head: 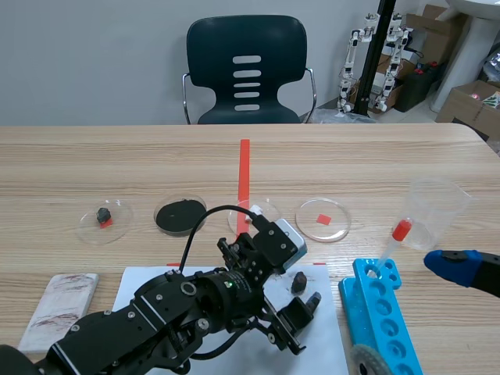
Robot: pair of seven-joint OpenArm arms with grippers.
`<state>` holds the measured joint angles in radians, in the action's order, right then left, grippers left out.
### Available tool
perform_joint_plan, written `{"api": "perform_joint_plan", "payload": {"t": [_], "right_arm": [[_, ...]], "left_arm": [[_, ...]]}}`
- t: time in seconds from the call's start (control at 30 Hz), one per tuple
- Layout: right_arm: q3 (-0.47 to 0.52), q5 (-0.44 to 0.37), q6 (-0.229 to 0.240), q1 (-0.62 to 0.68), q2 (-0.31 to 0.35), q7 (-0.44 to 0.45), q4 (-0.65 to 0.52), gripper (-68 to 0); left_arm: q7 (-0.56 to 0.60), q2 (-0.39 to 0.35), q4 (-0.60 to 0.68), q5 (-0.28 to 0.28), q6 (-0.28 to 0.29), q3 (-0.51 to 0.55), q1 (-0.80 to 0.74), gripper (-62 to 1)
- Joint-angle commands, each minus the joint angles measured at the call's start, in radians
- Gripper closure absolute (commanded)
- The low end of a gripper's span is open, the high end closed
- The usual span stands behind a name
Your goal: Put the right mineral back
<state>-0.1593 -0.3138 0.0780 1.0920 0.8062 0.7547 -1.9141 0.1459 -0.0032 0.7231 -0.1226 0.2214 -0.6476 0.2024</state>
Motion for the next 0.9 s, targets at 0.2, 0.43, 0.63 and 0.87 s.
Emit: {"api": "perform_joint_plan", "payload": {"t": [0.2,0.43,0.63,0.87], "right_arm": [[0.003,-0.004,0.000,-0.009,0.000,0.016,-0.021,-59.1],[0.003,-0.004,0.000,-0.009,0.000,0.016,-0.021,-59.1],[0.003,-0.004,0.000,-0.009,0.000,0.015,-0.021,-59.1],[0.003,-0.004,0.000,-0.009,0.000,0.016,-0.021,-59.1]], "left_arm": [[0.020,-0.001,0.014,0.007,0.003,0.001,0.008,-60.5],[0.020,-0.065,0.142,0.006,0.003,0.001,-0.050,-60.5],[0.018,-0.103,0.201,0.006,0.003,0.003,-0.058,-60.5],[0.018,-0.103,0.201,0.006,0.003,0.005,-0.058,-60.5]]}}
